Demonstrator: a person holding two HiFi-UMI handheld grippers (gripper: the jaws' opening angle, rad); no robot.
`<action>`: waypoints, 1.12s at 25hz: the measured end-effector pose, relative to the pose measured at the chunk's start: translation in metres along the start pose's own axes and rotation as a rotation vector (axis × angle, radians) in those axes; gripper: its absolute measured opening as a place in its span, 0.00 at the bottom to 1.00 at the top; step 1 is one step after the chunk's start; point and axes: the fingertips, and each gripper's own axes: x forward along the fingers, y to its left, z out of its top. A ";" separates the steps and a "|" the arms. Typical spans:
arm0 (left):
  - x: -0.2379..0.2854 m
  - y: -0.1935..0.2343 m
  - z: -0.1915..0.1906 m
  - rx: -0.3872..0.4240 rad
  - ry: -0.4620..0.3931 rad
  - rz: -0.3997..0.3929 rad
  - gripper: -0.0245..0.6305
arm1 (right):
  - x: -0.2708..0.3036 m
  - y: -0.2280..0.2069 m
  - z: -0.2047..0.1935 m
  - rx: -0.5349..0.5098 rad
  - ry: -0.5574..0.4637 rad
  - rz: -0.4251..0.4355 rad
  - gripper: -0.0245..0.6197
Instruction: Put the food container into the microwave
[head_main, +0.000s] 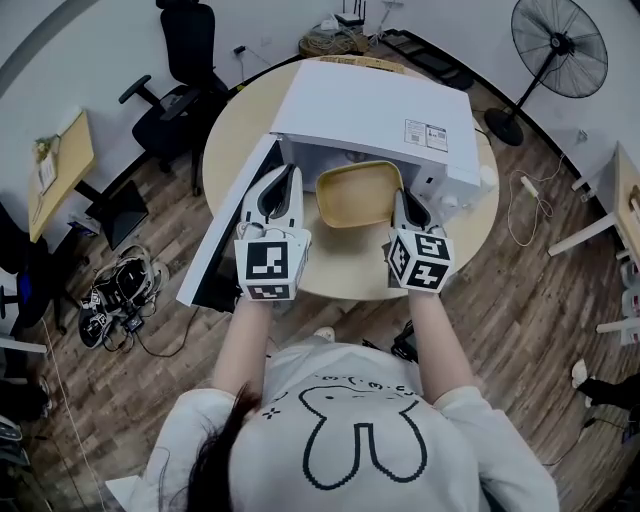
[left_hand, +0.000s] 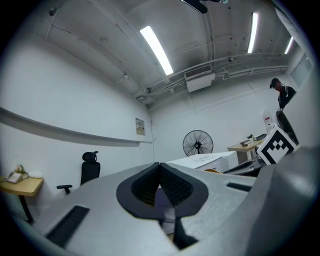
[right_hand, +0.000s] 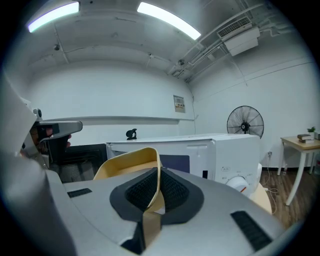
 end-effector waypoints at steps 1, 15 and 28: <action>0.002 0.000 -0.001 0.001 -0.003 -0.004 0.05 | 0.002 0.000 0.000 0.002 -0.002 -0.004 0.10; 0.005 -0.003 -0.033 0.003 -0.046 -0.032 0.05 | 0.024 -0.007 -0.034 0.072 -0.019 -0.053 0.10; 0.022 -0.007 -0.052 0.013 -0.061 -0.036 0.05 | 0.077 -0.019 -0.049 0.125 0.029 -0.085 0.10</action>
